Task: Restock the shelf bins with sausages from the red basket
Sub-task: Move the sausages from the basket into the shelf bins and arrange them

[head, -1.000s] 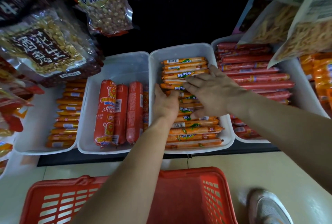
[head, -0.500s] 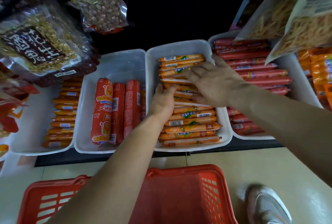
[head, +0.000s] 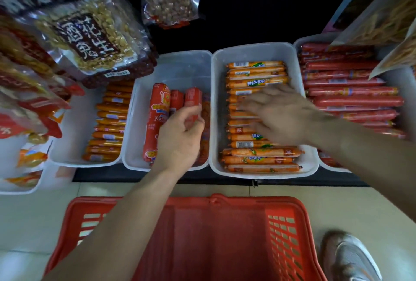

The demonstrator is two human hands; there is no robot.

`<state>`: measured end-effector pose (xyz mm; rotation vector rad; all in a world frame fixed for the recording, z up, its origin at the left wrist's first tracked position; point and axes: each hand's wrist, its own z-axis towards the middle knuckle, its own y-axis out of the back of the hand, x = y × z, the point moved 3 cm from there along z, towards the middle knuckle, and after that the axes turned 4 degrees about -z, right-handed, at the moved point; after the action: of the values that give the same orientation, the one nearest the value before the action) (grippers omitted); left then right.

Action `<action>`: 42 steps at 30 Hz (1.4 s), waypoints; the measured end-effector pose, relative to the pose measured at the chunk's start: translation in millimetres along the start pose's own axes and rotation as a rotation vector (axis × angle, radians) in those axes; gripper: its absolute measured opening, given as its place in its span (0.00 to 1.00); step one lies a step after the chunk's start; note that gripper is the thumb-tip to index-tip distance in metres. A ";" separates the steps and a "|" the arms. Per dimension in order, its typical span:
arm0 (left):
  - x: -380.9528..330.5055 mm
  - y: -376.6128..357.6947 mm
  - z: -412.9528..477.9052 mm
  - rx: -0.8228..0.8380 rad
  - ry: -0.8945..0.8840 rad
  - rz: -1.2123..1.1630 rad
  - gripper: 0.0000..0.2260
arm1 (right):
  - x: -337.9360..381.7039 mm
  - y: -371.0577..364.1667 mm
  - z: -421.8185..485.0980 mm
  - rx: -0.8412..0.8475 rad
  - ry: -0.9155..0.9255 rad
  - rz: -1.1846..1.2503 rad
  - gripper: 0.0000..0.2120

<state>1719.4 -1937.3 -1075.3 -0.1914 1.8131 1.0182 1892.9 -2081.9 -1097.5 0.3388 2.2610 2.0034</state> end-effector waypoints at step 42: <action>53.7 -5.6 -10.9 0.117 -0.371 0.350 0.22 | 59.6 -42.4 10.8 0.232 0.198 0.434 0.15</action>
<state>1689.1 -1932.2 -1121.0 0.3769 1.5851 1.0992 1833.4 -2062.2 -1136.6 0.7401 2.7493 2.0328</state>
